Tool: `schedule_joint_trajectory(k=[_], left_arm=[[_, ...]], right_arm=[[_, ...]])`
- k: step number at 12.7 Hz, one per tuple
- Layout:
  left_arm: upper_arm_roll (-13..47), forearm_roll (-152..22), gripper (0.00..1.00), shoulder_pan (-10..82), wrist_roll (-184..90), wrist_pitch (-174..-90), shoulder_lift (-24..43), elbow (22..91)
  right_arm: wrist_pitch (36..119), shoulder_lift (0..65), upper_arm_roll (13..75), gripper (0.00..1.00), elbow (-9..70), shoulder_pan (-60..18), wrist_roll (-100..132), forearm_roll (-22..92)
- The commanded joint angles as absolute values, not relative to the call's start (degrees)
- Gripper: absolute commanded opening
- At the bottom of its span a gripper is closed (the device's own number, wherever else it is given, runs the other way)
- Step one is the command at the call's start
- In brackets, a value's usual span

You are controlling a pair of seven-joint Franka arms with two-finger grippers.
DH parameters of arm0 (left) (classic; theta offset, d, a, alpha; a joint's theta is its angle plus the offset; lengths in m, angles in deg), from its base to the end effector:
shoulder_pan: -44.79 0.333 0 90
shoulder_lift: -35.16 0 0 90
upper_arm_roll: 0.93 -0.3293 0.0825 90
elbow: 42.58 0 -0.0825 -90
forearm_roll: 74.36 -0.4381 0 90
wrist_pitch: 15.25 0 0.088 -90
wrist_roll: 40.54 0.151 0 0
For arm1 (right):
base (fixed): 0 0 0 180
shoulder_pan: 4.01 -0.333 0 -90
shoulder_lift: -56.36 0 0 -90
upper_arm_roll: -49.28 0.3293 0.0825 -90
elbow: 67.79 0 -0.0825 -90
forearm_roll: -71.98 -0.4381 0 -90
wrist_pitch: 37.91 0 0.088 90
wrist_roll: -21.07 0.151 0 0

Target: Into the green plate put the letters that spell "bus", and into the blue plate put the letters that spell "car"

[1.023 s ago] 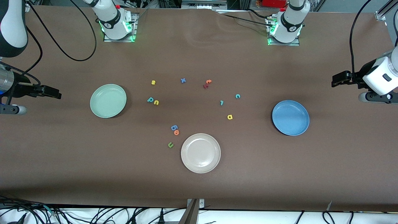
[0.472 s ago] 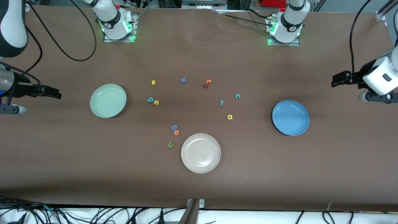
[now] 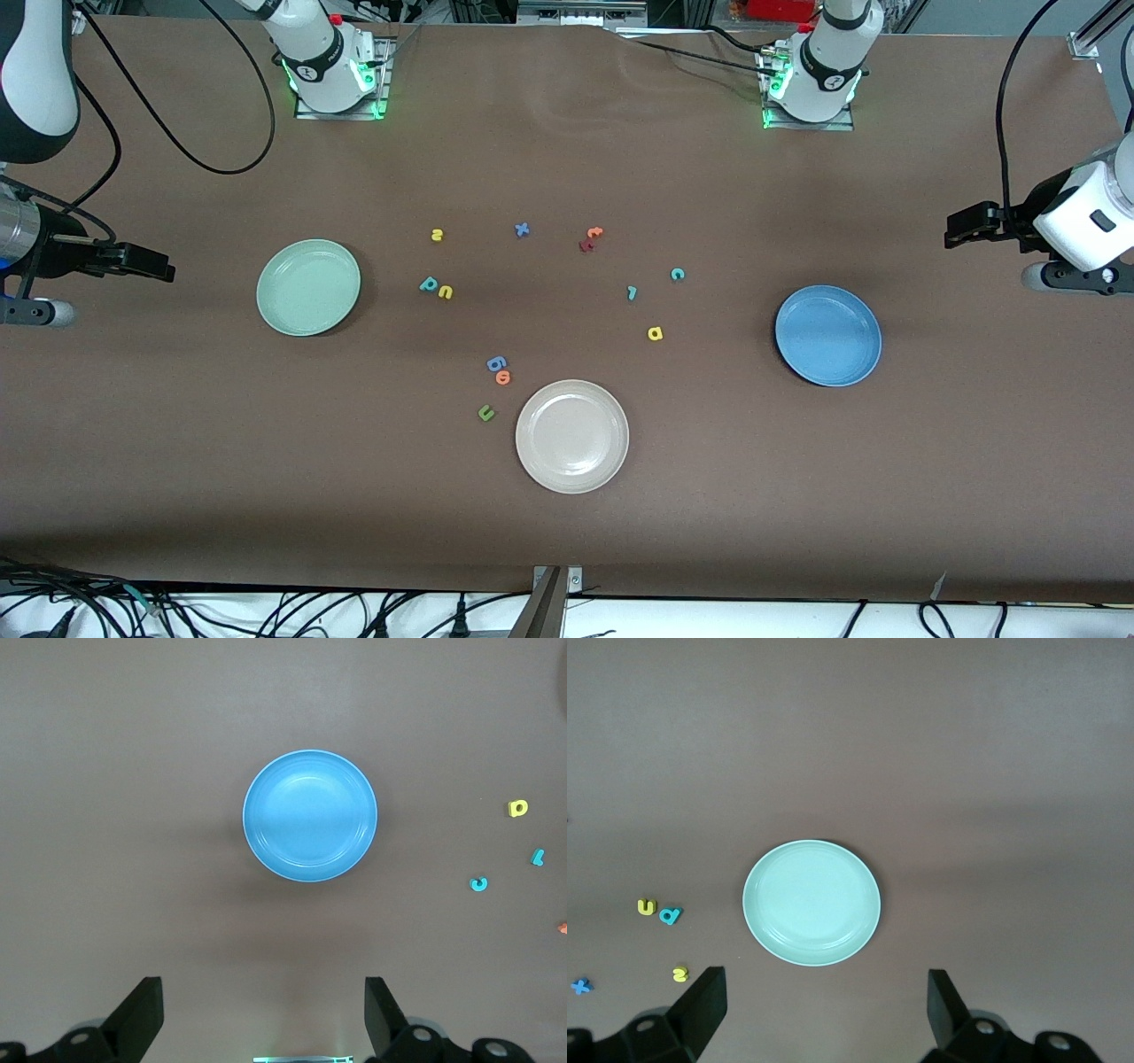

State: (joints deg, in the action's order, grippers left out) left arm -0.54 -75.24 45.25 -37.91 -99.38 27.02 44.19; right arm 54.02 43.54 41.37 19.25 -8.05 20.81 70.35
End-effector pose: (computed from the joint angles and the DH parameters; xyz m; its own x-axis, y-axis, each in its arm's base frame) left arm 0.6301 0.0034 0.5272 0.9813 -0.0432 -0.1875 -0.0451 -0.9990 -0.0057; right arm 0.6645 -0.0339 0.4816 0.9887 -0.0641 -0.1359 -0.0644 -0.9979 0.0019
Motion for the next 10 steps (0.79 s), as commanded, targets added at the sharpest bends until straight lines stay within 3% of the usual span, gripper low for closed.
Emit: schedule_joint_trajectory(k=[1, 10], left_arm=[[-0.8, -74.3, 1.00, 45.1, -37.3, -99.5, 26.8, 43.6], [-0.8, -74.4, 1.00, 45.1, -37.3, -99.5, 26.8, 43.6]], right_arm=[[53.1, 44.2, 41.4, 1.00, 19.2, -8.1, 20.6, 70.5], [53.2, 44.6, 44.5, 1.00, 19.1, -9.8, 21.0, 70.9]])
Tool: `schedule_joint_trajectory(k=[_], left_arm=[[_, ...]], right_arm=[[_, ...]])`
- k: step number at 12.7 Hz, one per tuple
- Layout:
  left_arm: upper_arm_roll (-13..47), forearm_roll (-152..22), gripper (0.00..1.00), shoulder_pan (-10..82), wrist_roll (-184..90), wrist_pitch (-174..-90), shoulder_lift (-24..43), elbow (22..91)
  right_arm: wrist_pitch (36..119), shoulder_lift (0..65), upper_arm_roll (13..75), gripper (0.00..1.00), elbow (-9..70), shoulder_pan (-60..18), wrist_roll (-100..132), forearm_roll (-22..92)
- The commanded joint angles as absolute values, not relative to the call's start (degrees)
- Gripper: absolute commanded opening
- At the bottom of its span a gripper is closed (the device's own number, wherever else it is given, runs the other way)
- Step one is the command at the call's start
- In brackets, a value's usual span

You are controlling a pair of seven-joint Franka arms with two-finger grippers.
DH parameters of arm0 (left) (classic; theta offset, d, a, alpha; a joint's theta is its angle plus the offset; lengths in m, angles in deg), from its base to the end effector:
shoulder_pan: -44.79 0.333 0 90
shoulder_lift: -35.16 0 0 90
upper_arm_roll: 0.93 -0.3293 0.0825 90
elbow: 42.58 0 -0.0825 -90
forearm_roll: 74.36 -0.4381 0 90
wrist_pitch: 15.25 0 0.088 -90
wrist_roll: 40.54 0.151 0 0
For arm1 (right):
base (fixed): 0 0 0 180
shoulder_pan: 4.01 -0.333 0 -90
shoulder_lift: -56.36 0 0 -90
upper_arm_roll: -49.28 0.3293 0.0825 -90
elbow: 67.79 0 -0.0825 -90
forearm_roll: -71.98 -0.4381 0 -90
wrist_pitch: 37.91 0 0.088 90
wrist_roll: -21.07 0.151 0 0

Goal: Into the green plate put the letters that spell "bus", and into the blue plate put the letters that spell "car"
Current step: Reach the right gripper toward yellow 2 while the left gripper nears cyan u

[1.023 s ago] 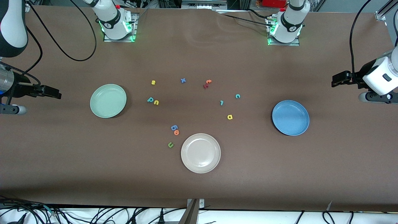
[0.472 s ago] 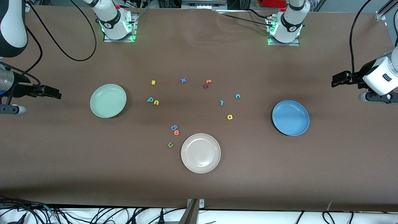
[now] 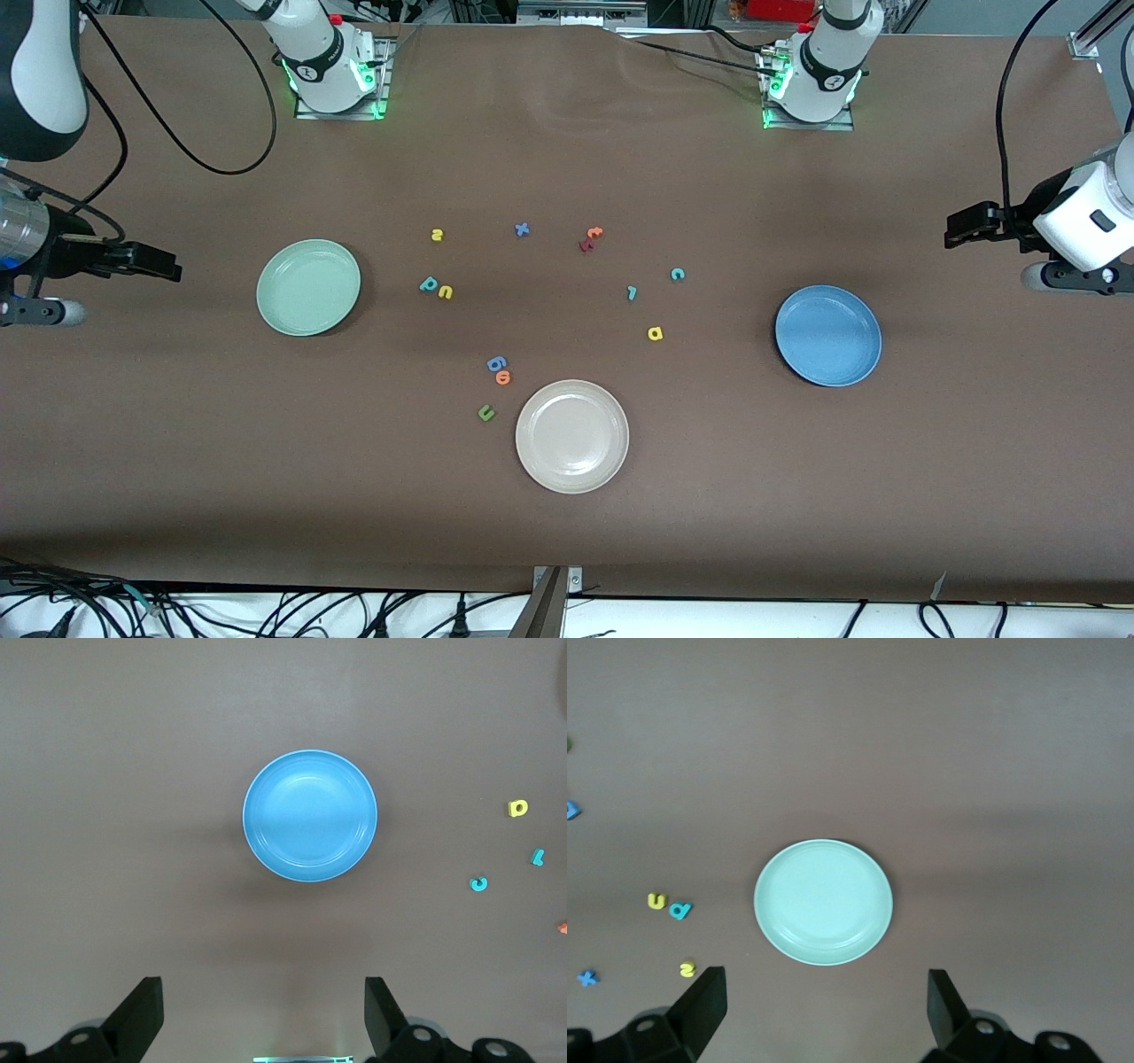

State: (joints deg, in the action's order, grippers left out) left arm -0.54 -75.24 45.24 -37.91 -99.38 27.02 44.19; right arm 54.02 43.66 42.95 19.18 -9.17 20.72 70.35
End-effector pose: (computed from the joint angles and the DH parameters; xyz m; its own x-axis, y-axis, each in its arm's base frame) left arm 0.6301 0.0033 0.5272 0.9813 -0.0434 -0.1875 -0.0453 -0.9990 -0.0057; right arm 0.6653 -0.0040 0.4832 0.9910 -0.0157 -0.1333 -0.0164 -0.9999 -0.0046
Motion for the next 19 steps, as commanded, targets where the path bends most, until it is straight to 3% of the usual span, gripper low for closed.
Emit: schedule_joint_trajectory(k=[1, 9, 16, 19], left_arm=[[-0.8, -74.4, 1.00, 45.1, -37.3, -99.5, 26.8, 43.6], [-0.6, -74.5, 1.00, 44.0, -37.6, -99.5, 25.6, 43.6], [-0.1, -69.9, 1.00, 38.5, -40.1, -99.6, 21.2, 45.3], [2.2, -68.7, 1.00, 36.9, -46.4, -105.1, 21.1, 49.4]], right_arm=[[53.1, 44.4, 45.0, 1.00, 19.1, -10.0, 21.2, 70.6], [54.9, 42.2, 45.2, 0.99, 21.1, -19.8, 39.3, 69.4], [73.2, 44.0, 50.3, 0.99, 38.9, -20.1, 47.8, 65.7], [80.2, 45.7, 54.6, 0.99, 48.3, -20.1, 53.2, 65.8]])
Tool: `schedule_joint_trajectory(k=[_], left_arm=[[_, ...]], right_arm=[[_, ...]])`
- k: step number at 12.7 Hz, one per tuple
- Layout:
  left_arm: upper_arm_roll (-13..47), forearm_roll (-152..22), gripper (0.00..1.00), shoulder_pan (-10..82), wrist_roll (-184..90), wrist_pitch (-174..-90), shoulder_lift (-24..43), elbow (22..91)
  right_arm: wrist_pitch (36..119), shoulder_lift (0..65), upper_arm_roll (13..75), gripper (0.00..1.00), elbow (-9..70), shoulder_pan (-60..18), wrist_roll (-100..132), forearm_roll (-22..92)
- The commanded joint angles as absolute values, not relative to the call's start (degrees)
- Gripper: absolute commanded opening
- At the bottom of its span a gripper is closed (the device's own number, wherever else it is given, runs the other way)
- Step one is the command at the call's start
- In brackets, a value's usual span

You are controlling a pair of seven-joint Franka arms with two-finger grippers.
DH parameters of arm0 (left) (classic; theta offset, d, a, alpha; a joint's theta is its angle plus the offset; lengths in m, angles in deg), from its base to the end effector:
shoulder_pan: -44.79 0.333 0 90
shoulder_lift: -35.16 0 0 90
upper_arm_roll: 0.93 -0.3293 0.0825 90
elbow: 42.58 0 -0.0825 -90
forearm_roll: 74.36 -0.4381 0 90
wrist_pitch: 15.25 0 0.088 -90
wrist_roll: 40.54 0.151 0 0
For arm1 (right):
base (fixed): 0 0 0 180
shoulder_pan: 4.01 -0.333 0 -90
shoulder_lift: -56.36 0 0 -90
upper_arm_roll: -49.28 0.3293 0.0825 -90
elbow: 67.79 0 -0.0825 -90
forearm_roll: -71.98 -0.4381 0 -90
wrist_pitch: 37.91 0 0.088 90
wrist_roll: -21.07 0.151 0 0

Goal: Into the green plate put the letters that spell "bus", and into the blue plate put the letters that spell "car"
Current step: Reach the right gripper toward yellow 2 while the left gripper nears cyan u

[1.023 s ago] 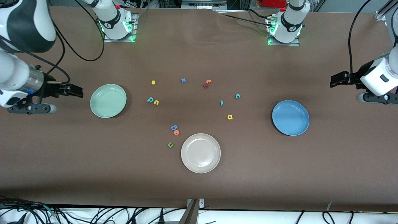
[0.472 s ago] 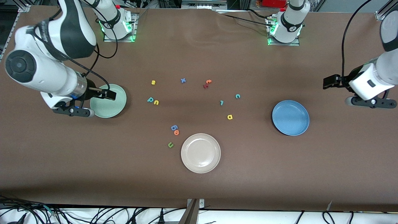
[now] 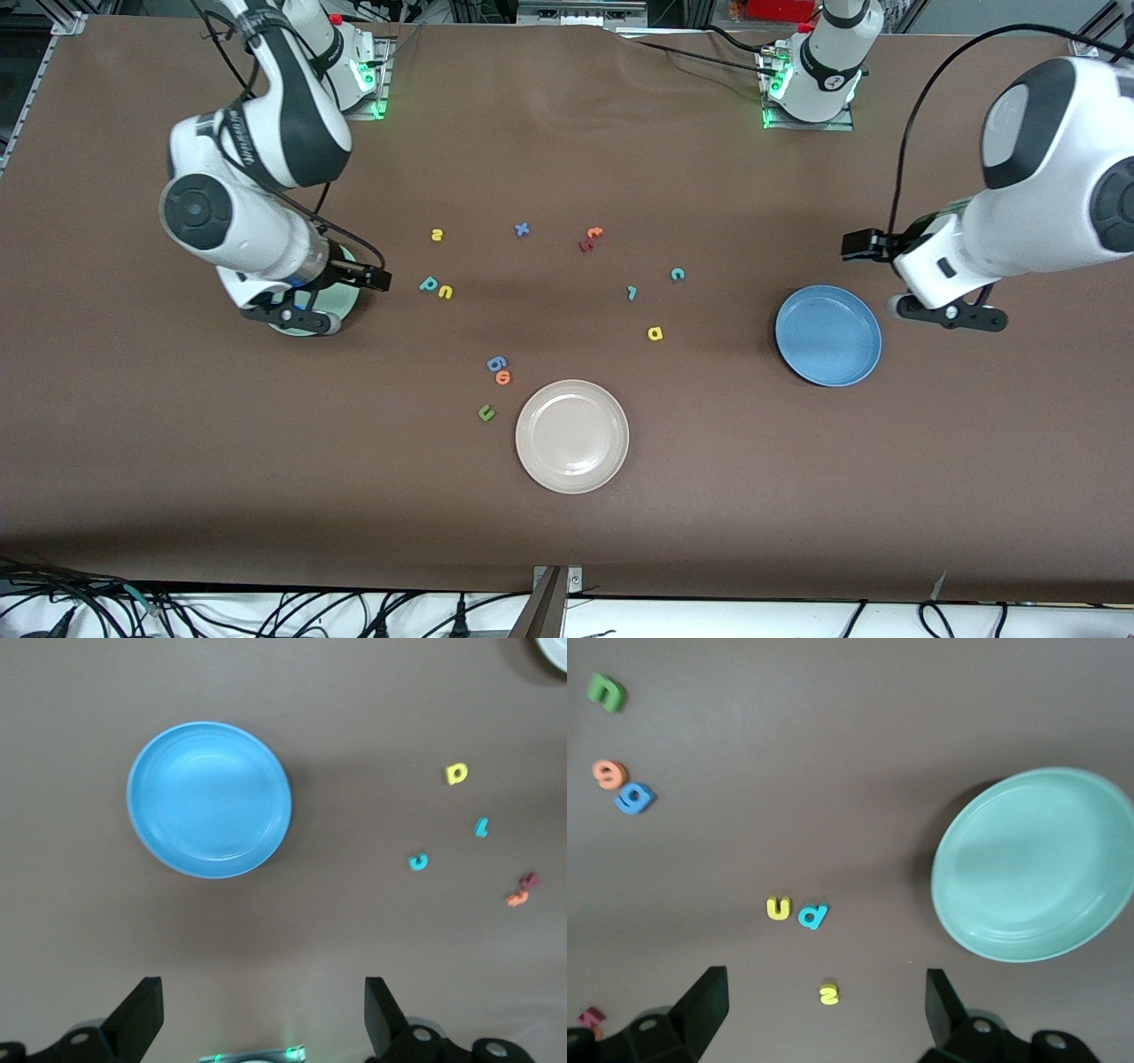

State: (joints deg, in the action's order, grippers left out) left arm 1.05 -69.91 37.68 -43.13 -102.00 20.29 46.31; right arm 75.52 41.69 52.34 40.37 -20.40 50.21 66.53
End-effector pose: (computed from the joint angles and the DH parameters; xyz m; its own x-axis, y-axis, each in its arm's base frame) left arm 0.6397 -0.1129 0.4365 0.9487 -0.1121 -0.2957 -0.0953 -0.9929 0.0709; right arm 0.5990 0.2213 0.2999 0.9593 -0.2092 -0.1895 -0.2132 -0.9770 -0.0011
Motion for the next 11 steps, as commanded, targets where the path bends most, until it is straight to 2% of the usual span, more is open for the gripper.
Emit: schedule_joint_trajectory(k=[1, 4, 7, 9, 11], left_arm=[[4.0, -68.7, 1.00, 36.9, -48.8, -107.2, 21.1, 51.3], [8.1, -68.8, 1.00, 37.0, -54.8, -117.7, 23.1, 60.3], [13.0, -69.4, 1.00, 37.0, -62.0, -131.4, 25.8, 71.5], [16.0, -69.6, 1.00, 37.0, -66.9, -140.4, 26.8, 78.8], [19.5, -70.1, 1.00, 37.0, -73.3, -151.7, 27.2, 86.1]], right_arm=[[84.0, 46.6, 56.2, 0.99, 52.6, -20.1, 54.5, 65.8], [93.2, 46.0, 62.0, 0.99, 61.4, -20.1, 57.5, 65.8], [93.7, 43.9, 62.6, 0.99, 63.9, -20.1, 56.7, 65.9], [98.2, 43.4, 62.6, 0.98, 66.5, -20.1, 56.7, 65.9], [103.0, 41.7, 62.6, 0.91, 68.6, -20.1, 56.8, 65.8]])
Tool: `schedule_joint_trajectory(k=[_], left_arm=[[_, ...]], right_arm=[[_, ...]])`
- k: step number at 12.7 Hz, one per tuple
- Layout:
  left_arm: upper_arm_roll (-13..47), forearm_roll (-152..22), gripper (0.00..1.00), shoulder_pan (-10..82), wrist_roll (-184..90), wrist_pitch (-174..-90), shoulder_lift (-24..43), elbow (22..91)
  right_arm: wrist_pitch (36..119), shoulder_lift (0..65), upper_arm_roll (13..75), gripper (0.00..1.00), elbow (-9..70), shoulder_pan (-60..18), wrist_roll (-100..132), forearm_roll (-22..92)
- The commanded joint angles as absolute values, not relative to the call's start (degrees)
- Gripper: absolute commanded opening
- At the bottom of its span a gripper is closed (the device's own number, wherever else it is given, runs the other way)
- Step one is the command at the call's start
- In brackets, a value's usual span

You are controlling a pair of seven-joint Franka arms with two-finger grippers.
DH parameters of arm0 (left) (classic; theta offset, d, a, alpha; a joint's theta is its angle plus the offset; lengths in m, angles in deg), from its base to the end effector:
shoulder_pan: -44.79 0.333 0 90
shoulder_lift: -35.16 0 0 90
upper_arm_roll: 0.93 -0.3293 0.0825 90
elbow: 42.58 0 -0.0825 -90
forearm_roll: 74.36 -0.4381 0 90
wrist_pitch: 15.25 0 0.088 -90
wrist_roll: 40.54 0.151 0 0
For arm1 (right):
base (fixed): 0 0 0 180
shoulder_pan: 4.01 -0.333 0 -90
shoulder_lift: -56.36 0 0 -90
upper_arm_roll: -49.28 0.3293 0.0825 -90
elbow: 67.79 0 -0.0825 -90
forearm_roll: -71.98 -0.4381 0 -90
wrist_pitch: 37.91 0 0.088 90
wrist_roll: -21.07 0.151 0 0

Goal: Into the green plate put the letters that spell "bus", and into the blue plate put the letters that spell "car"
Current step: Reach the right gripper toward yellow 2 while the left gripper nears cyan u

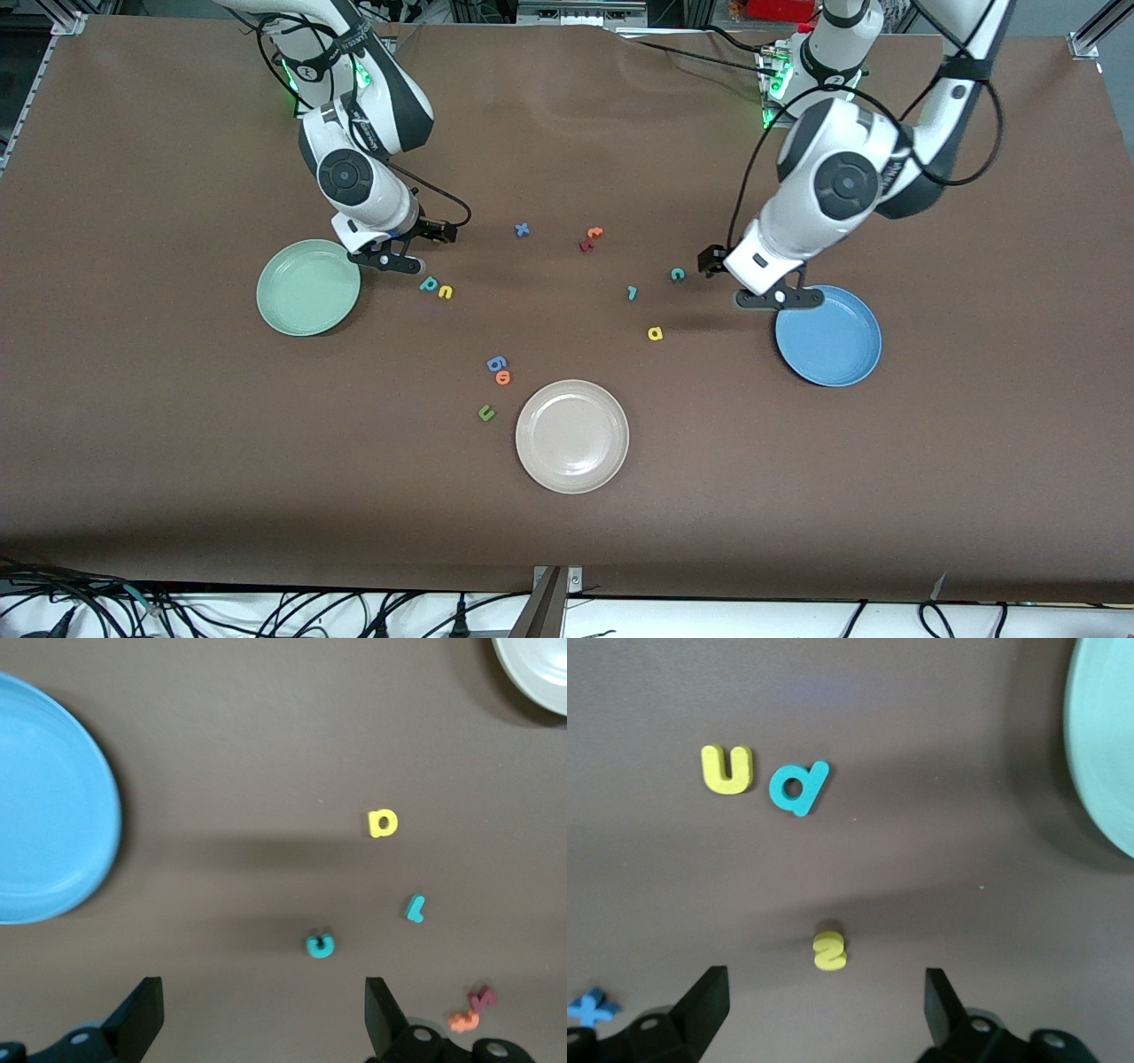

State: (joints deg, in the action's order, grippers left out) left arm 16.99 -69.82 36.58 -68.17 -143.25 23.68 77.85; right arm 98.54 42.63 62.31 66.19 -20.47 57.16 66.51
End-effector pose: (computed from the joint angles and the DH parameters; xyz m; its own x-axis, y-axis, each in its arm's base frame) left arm 0.5413 -0.2724 0.2578 0.9908 0.0760 -0.1117 0.0849 -0.9934 0.0774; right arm 0.4476 0.2654 0.1454 0.9572 -0.1894 -0.2189 -0.1874 -0.9818 0.0301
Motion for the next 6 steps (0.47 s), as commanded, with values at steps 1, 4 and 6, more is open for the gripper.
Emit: schedule_joint_trajectory(k=[1, 4, 6], left_arm=[[20.9, -72.0, 1.00, 36.8, -76.6, -155.6, 26.7, 88.5], [21.9, -83.2, 1.00, 35.2, -88.8, -162.2, 23.7, 92.1], [21.9, -90.6, 1.00, 34.0, -96.6, -165.6, 18.9, 91.6]], right_arm=[[105.3, 40.6, 62.6, 0.91, 69.3, -20.1, 57.4, 65.8], [109.1, 38.9, 63.2, 0.91, 70.9, -20.1, 57.5, 65.7], [108.9, 39.0, 63.9, 0.91, 71.2, -20.1, 57.5, 65.7]])
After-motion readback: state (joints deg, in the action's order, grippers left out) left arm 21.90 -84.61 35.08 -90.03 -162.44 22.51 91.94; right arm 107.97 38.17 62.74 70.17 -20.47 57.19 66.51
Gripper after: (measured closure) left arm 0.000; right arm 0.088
